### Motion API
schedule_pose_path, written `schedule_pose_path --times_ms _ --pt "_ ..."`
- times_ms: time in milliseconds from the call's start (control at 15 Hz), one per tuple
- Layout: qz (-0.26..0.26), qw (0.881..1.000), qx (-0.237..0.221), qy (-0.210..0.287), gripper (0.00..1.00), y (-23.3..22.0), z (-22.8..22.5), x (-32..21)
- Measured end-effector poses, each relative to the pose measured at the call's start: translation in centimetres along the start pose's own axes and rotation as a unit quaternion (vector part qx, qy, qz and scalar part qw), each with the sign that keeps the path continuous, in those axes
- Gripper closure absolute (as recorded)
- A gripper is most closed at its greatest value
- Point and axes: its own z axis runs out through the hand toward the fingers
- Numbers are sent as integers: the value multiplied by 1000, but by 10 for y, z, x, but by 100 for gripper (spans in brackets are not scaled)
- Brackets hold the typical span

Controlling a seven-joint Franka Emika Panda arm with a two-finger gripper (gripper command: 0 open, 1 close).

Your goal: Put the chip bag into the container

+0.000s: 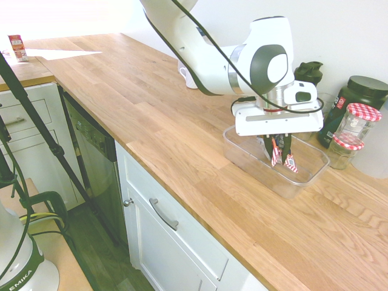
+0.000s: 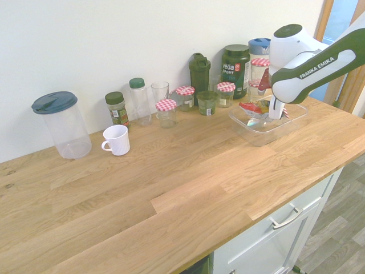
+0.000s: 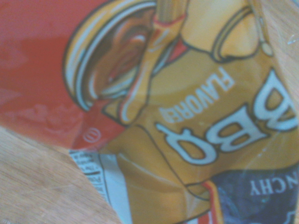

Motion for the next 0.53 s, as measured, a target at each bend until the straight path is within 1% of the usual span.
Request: schedule_pose_path --times_ms 133,533 --pt "2 1000 1 7 0 3 -9 1" --pt "9 999 17 48 0 23 -76 -22"
